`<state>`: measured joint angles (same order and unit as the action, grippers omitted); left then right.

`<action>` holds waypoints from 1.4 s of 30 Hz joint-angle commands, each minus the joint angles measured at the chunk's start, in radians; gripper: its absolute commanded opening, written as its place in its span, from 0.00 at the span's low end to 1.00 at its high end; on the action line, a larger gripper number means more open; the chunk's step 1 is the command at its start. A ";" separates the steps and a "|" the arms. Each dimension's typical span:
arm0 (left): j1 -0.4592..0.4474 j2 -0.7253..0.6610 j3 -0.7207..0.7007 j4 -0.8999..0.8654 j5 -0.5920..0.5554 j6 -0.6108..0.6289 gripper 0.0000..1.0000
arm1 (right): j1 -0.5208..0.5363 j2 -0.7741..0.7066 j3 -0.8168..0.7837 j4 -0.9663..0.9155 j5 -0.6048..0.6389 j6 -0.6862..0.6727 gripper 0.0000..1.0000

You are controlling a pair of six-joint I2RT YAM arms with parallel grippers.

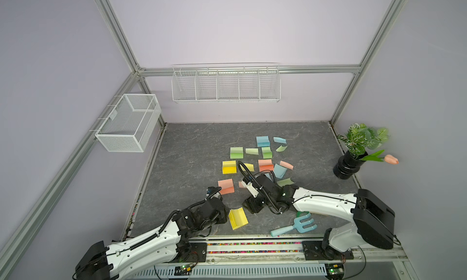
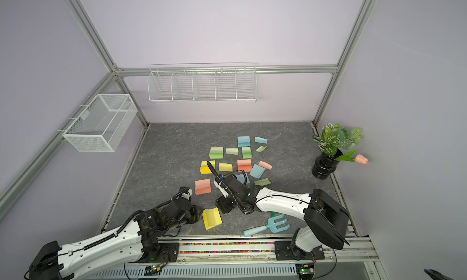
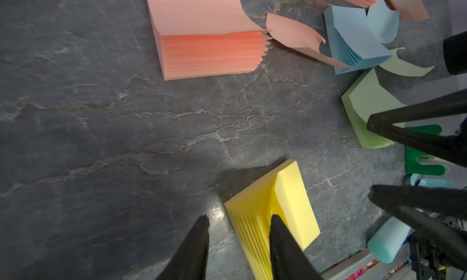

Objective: Tear off pages from different memo pads
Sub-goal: Pick up the memo pad from the center of the board.

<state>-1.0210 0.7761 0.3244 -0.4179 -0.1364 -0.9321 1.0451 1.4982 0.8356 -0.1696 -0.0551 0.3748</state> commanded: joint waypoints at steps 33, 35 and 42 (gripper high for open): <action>0.002 0.185 0.007 0.252 0.070 -0.022 0.48 | 0.058 0.112 -0.026 0.138 -0.166 0.223 0.63; 0.002 0.198 0.010 0.261 0.075 -0.019 0.48 | 0.060 0.111 -0.026 0.138 -0.167 0.225 0.63; 0.002 0.254 0.031 0.275 0.093 -0.004 0.48 | 0.060 0.121 -0.026 0.131 -0.155 0.230 0.57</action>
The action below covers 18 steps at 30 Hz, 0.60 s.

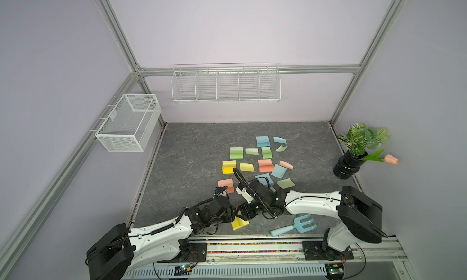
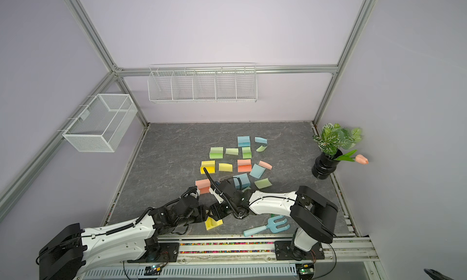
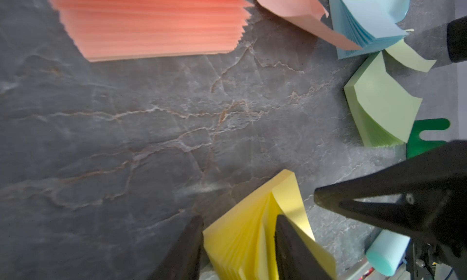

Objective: Tear off pages from different memo pads
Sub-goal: Pick up the memo pad from the center of the board.

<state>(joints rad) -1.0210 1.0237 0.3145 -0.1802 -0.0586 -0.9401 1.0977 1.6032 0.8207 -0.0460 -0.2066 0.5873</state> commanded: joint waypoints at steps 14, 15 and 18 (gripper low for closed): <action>0.002 -0.090 0.023 -0.036 -0.034 -0.010 0.48 | 0.005 0.032 -0.009 -0.032 0.035 0.016 0.31; 0.002 -0.096 0.018 -0.036 -0.036 -0.014 0.48 | 0.005 0.034 -0.009 -0.026 0.033 0.021 0.29; 0.002 -0.112 0.013 -0.052 -0.048 -0.017 0.48 | 0.005 0.036 -0.009 -0.017 0.033 0.030 0.19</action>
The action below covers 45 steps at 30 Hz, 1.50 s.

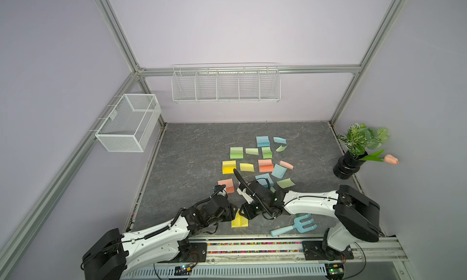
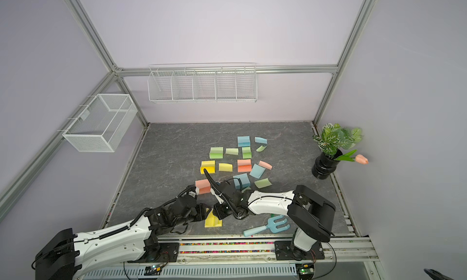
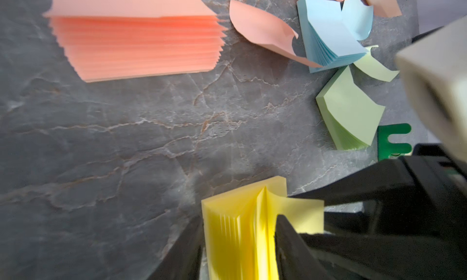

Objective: Tear off pages from different memo pads
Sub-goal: Pick up the memo pad from the center of the board, then tear off the paper from the memo pad.

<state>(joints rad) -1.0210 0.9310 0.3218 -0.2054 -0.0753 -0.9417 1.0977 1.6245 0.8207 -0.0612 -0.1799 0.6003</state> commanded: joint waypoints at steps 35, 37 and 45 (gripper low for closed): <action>-0.028 -0.448 -0.032 0.260 0.492 0.435 0.72 | -0.005 -0.303 0.458 -0.927 -0.028 -0.932 0.07; -0.056 -0.409 -0.022 0.271 0.490 0.461 0.72 | -0.006 -0.311 0.457 -0.918 -0.050 -0.933 0.07; -0.100 -0.280 0.032 0.265 0.445 0.509 0.72 | -0.007 -0.365 0.439 -0.904 -0.122 -0.945 0.06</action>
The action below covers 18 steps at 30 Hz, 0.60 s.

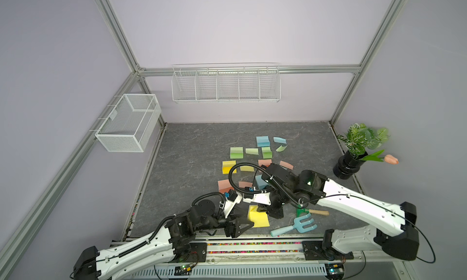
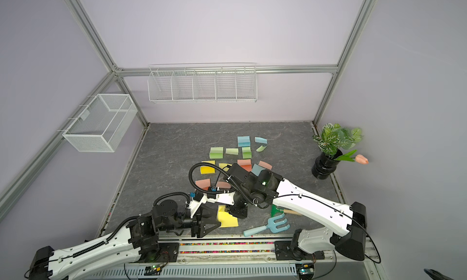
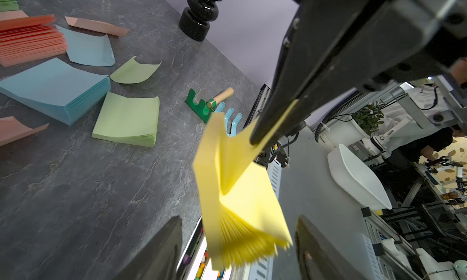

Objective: Tear off pages from different memo pads
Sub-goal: Tear off the paper from the memo pad.

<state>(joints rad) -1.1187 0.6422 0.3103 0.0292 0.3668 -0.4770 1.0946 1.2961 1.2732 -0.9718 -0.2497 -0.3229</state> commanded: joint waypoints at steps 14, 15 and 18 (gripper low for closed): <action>-0.010 0.033 0.060 0.100 0.008 0.014 0.59 | -0.002 -0.089 -0.040 0.066 -0.085 -0.008 0.06; -0.009 0.030 0.059 0.097 0.002 0.010 0.48 | -0.002 -0.093 -0.041 0.069 -0.072 -0.006 0.06; -0.011 0.021 0.065 0.059 -0.036 0.002 0.19 | -0.002 -0.113 -0.043 0.085 -0.032 0.002 0.07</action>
<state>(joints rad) -1.1263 0.6762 0.3443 0.0963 0.3565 -0.4820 1.0946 1.2186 1.2419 -0.9260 -0.3027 -0.3252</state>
